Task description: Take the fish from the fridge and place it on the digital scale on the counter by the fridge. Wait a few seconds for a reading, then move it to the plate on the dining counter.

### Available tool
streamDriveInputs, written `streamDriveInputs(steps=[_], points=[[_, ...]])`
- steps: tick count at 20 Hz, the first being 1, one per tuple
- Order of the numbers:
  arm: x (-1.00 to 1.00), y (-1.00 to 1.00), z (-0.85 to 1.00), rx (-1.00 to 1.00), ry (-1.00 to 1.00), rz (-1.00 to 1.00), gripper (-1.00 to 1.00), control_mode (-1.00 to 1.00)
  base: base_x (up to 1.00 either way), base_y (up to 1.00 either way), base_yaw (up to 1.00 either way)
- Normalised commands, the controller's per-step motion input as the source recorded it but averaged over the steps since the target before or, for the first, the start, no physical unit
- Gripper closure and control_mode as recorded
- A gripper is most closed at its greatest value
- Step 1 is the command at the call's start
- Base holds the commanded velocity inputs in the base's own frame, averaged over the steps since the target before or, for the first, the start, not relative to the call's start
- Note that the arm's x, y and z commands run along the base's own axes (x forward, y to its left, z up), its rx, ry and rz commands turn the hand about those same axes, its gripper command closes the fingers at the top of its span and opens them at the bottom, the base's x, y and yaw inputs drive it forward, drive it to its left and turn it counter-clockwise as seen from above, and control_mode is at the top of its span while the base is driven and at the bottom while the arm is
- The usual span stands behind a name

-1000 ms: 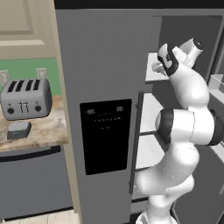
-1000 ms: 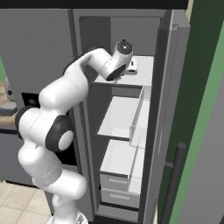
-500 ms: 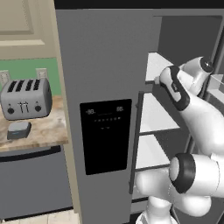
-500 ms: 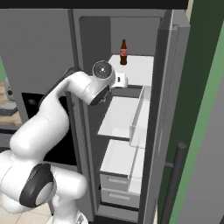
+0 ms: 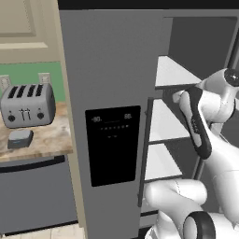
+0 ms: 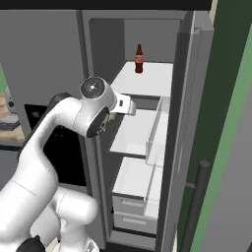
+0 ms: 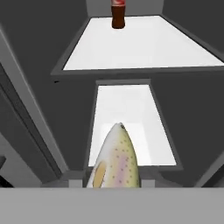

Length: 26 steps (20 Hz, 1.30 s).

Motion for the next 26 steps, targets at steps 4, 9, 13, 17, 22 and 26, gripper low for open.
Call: streamDriveInputs(steps=[4,9,13,17,22,26], points=[[-1.0,0.2,0.0,0.0,0.24,-0.06,1.0,-1.0,0.0,0.0,0.0],[-0.8,0.36,-0.08,0.0,0.2,-0.01,1.0,-1.0,0.0,0.0,0.0],[-0.37,0.48,-0.22,0.0,0.18,0.0,1.0,-1.0,0.0,0.0,0.0],[-0.02,0.43,-0.39,0.02,0.17,0.0,1.0,-1.0,0.0,0.0,0.0],[-0.02,0.36,-0.32,0.01,0.06,0.0,1.0,-1.0,0.0,0.0,0.0],[0.0,0.0,0.0,0.0,0.0,0.0,1.0,1.0,-0.6,0.73,0.02]])
